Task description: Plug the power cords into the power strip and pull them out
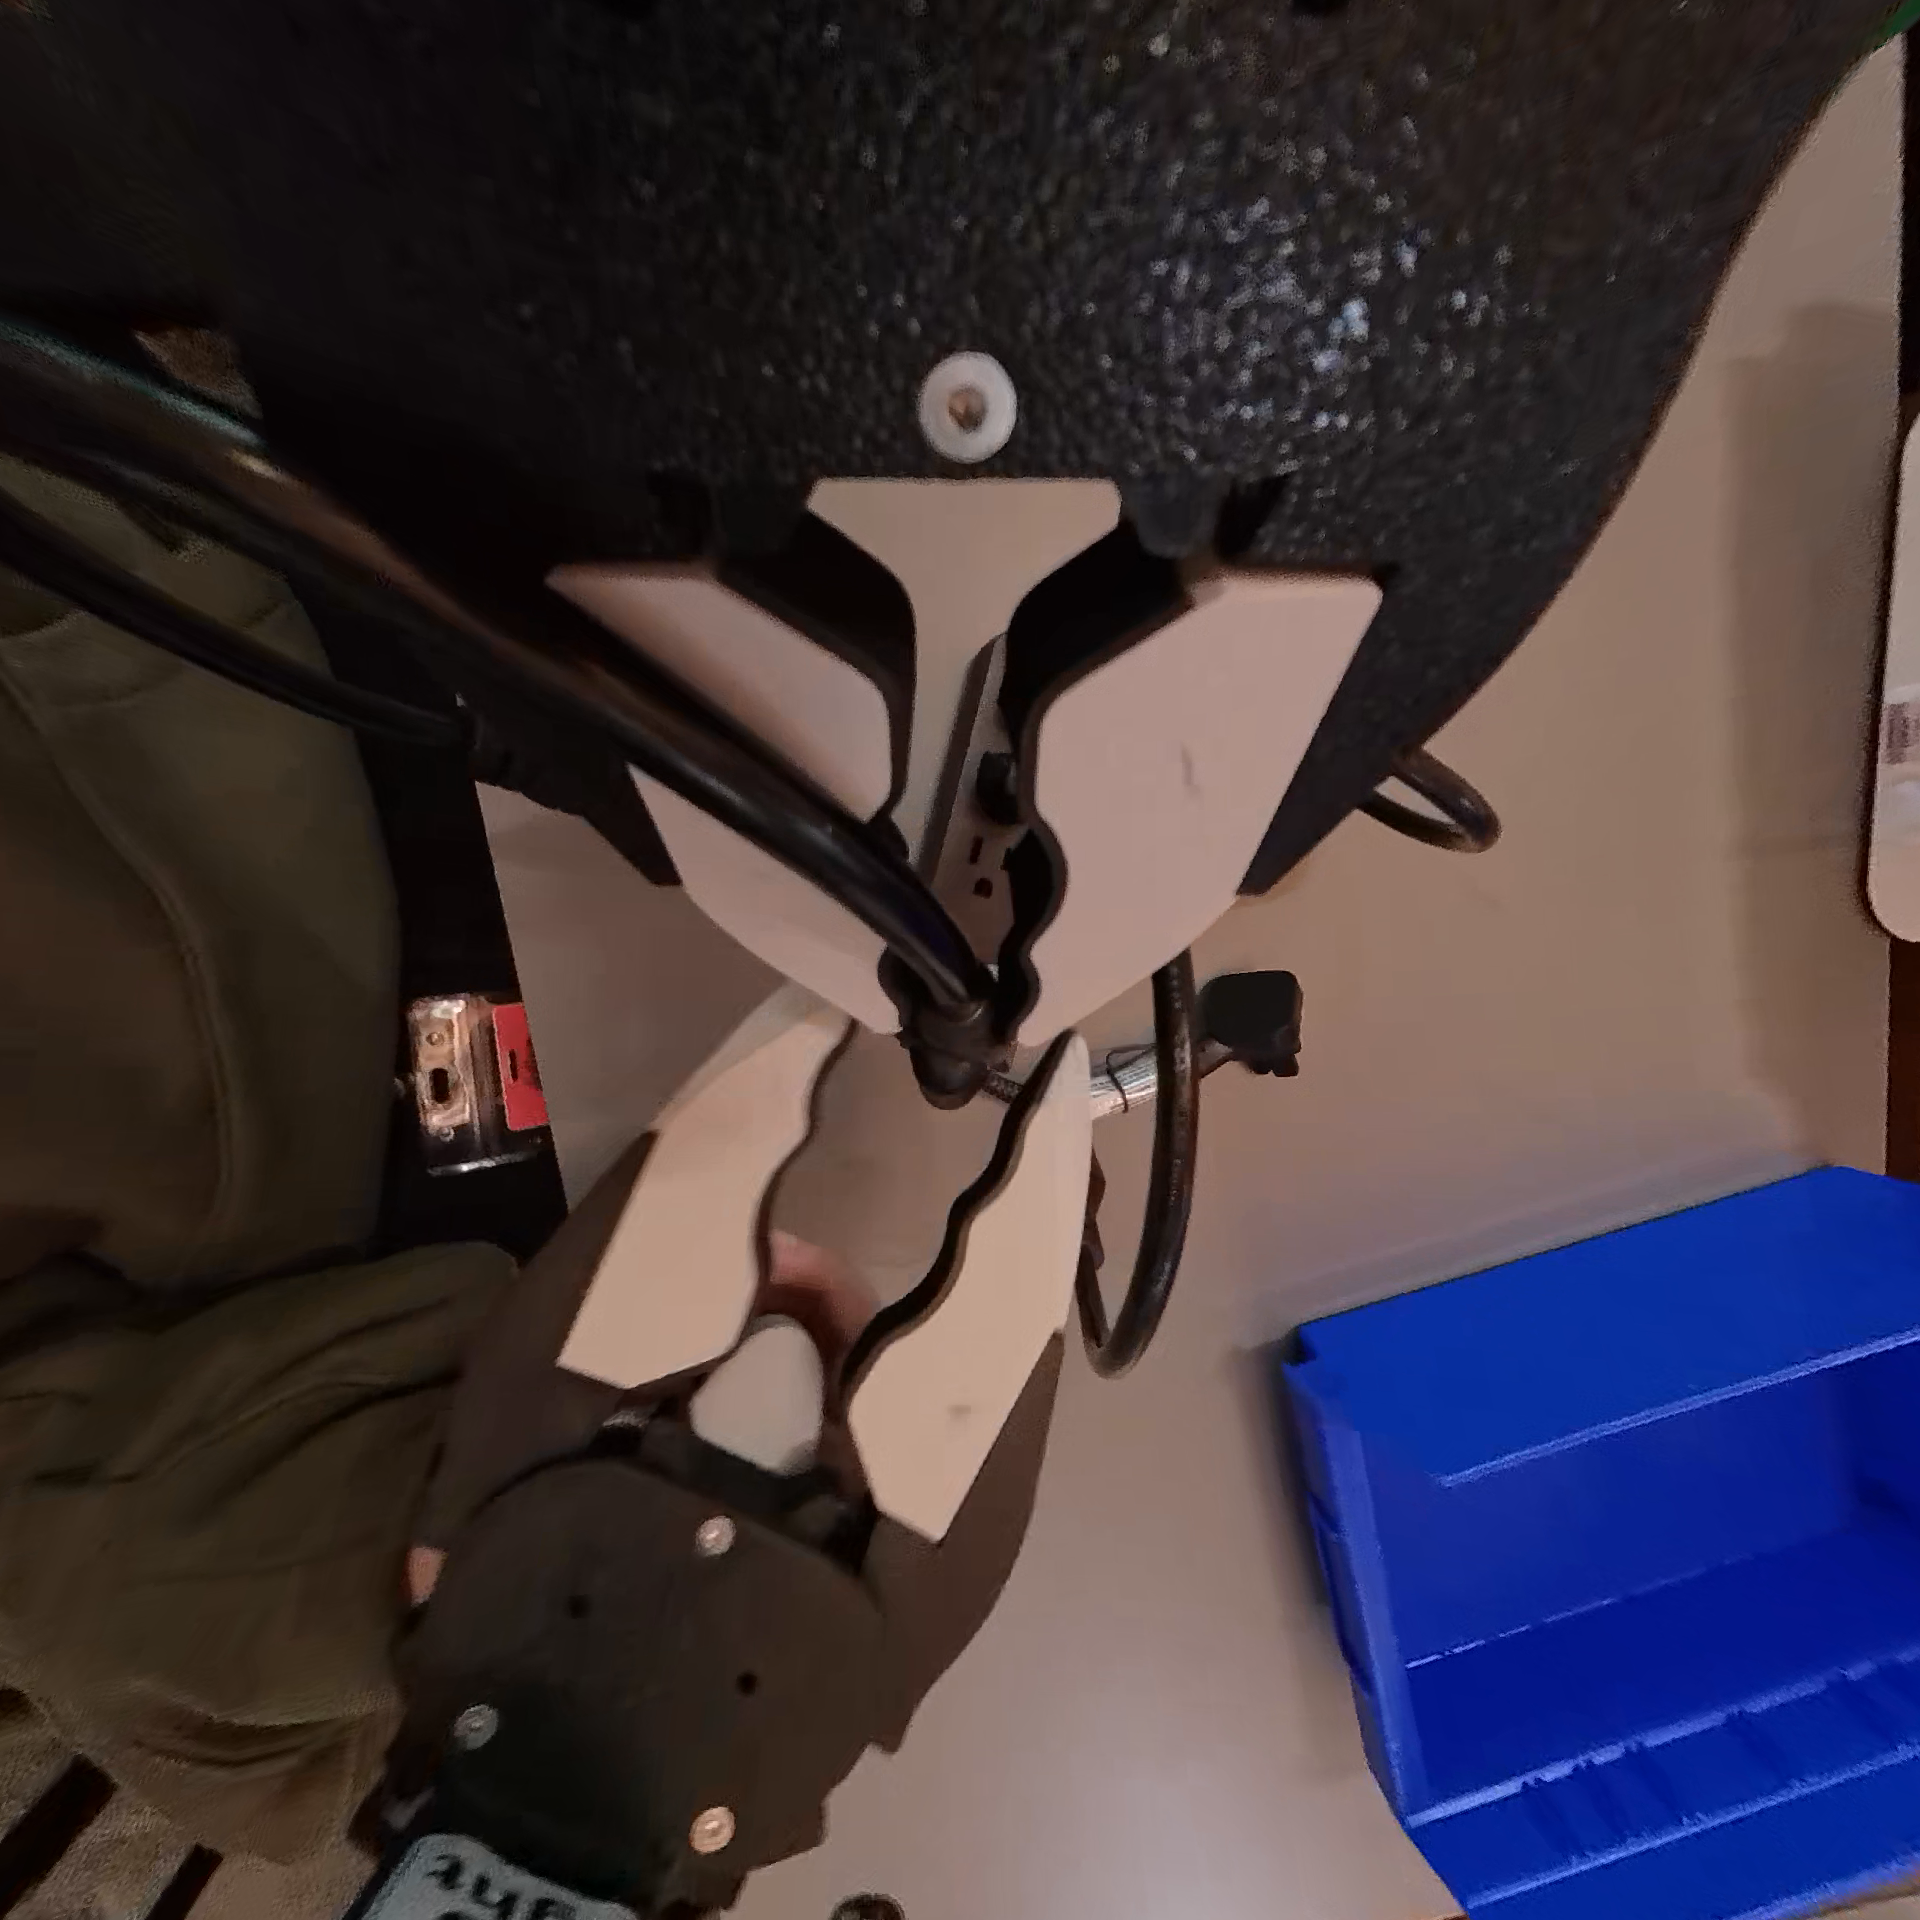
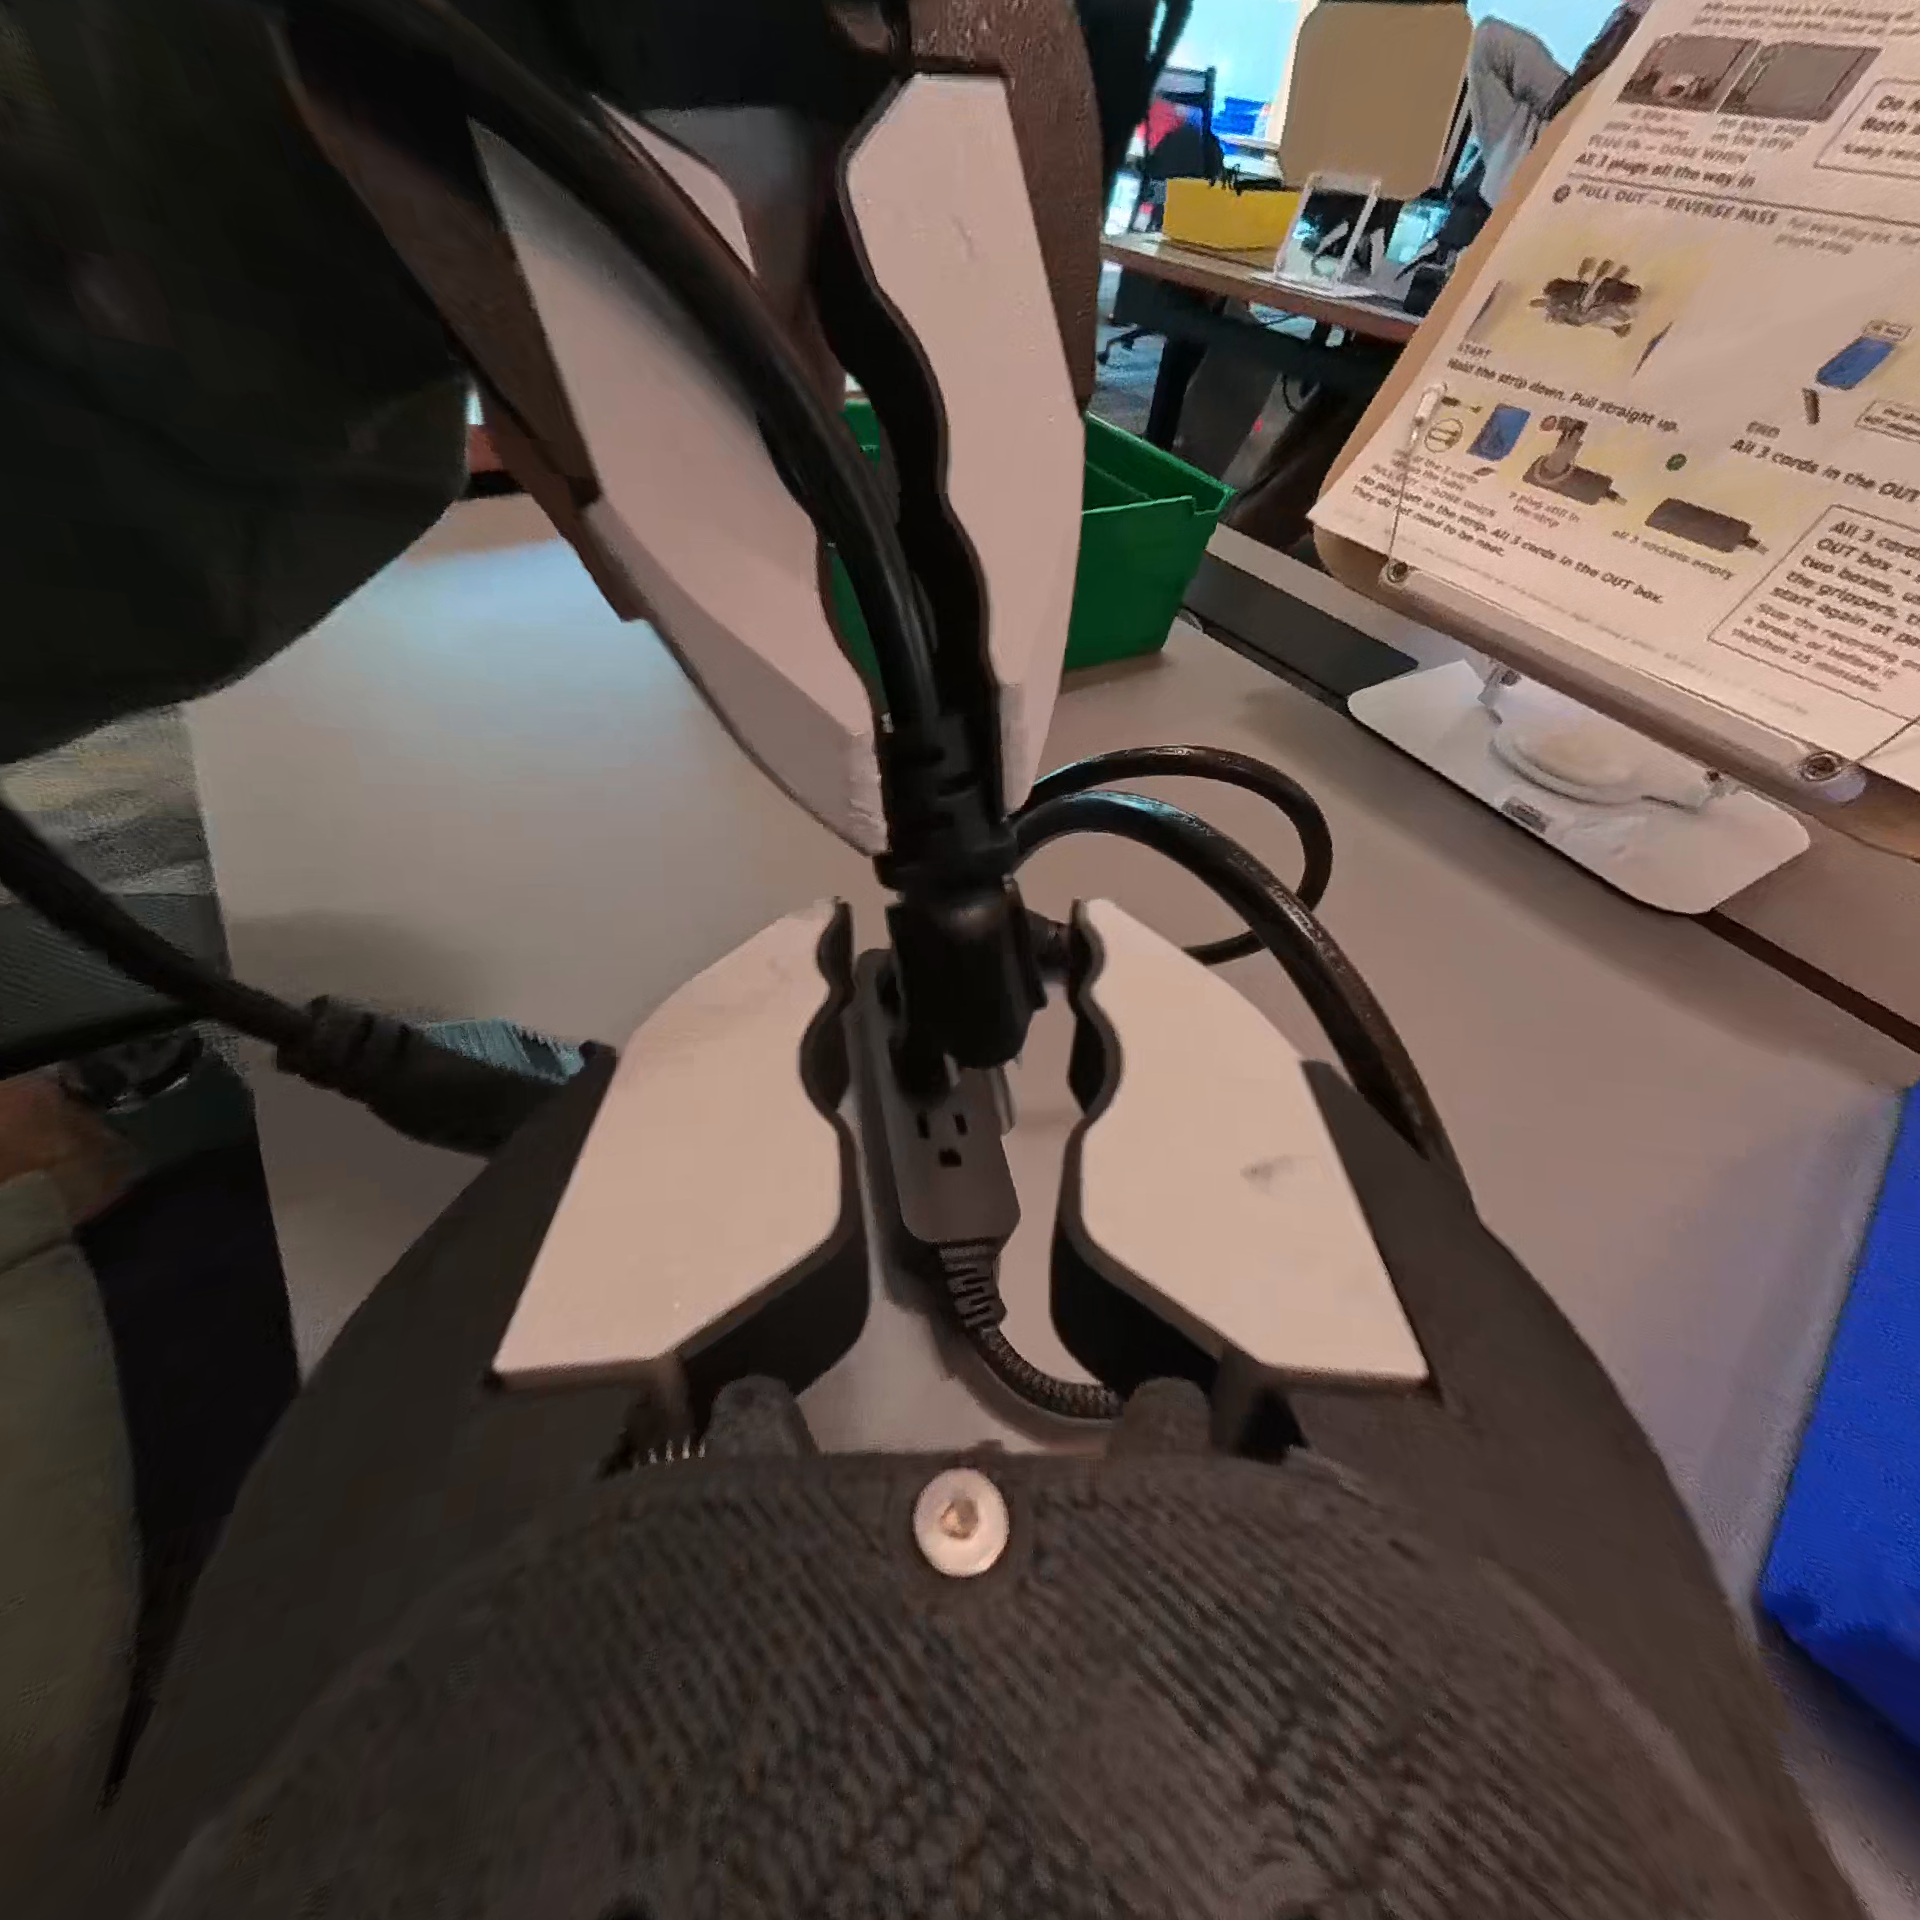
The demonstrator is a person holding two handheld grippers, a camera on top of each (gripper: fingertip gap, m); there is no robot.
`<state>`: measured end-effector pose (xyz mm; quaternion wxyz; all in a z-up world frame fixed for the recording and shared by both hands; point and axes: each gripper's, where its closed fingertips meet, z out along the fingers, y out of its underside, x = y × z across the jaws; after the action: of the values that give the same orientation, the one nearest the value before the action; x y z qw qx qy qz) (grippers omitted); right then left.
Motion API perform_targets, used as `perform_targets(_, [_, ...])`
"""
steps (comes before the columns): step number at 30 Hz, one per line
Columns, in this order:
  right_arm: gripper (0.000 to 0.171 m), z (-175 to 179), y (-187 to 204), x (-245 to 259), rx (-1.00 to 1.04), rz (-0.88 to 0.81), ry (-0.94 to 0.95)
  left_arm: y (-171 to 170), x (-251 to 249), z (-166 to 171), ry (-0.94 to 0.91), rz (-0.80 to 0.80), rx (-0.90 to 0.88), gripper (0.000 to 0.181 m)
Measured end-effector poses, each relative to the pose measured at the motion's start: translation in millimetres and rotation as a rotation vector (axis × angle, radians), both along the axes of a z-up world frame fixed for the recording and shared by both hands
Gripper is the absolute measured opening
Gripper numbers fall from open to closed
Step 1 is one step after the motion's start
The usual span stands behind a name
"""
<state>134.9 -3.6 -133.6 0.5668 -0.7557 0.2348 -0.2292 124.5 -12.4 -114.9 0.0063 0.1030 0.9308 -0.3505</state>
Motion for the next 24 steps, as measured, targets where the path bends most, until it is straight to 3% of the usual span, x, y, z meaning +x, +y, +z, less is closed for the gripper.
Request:
perform_targets(1, [0.028,-3,2,1,-0.016,0.006,-0.003,0,-2,0,-0.011,-0.011,0.009,0.014])
perform_targets(14, [0.027,-32,11,7,-0.080,0.050,0.043,6,3,-27,-0.149,-0.055,0.190,0.014])
perform_targets(19, [0.036,-89,-8,-1,-0.283,0.055,0.088,8,16,-49,-0.123,-0.013,0.261,0.014])
perform_targets(24, [0.037,-114,-10,5,-0.267,0.011,0.088,12,23,-73,-0.105,-0.020,0.322,0.014])
